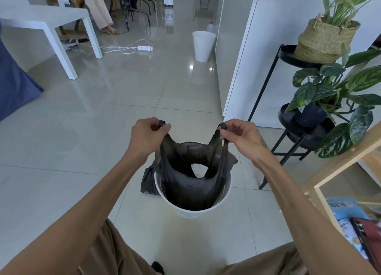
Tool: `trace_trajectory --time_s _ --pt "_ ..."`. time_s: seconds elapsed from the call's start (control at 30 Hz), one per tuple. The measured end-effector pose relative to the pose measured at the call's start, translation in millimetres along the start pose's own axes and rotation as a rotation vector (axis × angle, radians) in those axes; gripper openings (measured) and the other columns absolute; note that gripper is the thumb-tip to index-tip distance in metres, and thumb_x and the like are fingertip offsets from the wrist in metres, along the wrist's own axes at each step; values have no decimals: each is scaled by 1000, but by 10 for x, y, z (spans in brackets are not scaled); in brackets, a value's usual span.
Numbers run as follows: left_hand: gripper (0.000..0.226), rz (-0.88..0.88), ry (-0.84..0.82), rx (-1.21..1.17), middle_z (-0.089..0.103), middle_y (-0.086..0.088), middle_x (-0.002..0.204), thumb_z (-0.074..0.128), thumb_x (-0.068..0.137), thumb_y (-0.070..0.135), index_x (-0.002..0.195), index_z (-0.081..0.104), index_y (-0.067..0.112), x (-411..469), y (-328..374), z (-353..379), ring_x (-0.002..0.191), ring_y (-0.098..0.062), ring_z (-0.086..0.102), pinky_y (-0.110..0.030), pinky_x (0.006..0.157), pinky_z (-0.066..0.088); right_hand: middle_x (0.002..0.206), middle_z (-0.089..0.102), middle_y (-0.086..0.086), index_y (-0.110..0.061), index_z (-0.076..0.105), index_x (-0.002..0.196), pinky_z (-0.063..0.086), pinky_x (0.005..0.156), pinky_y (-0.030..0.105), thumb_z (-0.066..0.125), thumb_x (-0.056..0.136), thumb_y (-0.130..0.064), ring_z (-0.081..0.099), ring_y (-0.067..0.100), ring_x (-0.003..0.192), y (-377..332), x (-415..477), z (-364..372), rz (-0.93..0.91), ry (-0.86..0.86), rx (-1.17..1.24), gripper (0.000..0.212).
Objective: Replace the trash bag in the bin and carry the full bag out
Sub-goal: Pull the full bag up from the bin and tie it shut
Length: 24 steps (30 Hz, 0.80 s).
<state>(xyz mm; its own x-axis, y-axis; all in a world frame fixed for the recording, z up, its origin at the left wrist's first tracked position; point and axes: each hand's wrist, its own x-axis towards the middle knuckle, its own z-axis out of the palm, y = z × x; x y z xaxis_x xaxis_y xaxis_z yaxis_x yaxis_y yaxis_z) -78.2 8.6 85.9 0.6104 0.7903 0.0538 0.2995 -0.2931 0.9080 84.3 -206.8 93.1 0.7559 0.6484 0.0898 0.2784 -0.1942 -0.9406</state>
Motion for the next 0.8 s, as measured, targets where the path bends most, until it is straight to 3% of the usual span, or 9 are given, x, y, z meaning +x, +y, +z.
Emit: trace_trajectory --time_s 0.1,0.2,0.3,0.4,0.53,0.67,0.73,0.8 --pt "10 134 -62 3 64 7 112 74 86 30 80 71 22 -53 61 125 107 -8 59 -27 98 44 99 69 -3 -18 76 88 51 86 16 75 86 -9 65 7 93 -31 -12 73 -240 79 -195 9" --pt "9 188 -231 -150 61 8 131 71 89 18 83 72 26 -63 103 186 124 -9 57 -33 110 40 113 71 -7 -22 77 91 48 98 21 77 85 -12 65 4 105 4 -34 125 -306 78 -253 11" --pt "24 197 -413 -271 69 2 120 59 95 1 108 70 17 -87 177 275 113 -19 66 -37 106 48 108 76 -8 -20 78 96 51 100 26 74 87 -12 69 4 104 5 -59 206 -251 60 -184 13" --pt "35 192 -430 -203 70 -2 116 52 97 -3 119 67 21 -110 165 381 104 -19 71 -33 99 53 95 76 -10 -17 78 98 56 93 26 73 88 -7 72 4 93 24 -88 290 -227 56 -128 16" --pt "37 246 -439 -133 68 -13 104 50 100 -1 128 64 18 -143 113 503 89 -19 76 -21 91 53 98 75 -8 -13 77 107 55 91 20 71 87 0 71 5 93 80 -121 345 -275 73 -162 24" --pt "34 237 -431 -115 67 -8 78 51 98 -1 120 68 18 -159 -14 624 69 -26 70 -29 88 54 87 76 -5 -15 78 98 59 78 23 74 84 0 72 9 79 162 -156 383 -230 143 -138 21" --pt "27 208 -428 -126 69 -12 80 52 97 -1 111 69 16 -159 -57 674 58 -23 62 -39 81 55 82 74 -9 -20 74 94 57 75 20 75 83 -2 70 5 75 195 -171 415 -196 151 -134 21" --pt "17 184 -434 -142 71 -14 80 55 96 -1 102 65 11 -169 -68 706 55 -21 58 -39 71 53 83 73 -10 -21 66 96 56 74 16 77 83 -4 70 3 75 211 -164 428 -131 148 -109 24"
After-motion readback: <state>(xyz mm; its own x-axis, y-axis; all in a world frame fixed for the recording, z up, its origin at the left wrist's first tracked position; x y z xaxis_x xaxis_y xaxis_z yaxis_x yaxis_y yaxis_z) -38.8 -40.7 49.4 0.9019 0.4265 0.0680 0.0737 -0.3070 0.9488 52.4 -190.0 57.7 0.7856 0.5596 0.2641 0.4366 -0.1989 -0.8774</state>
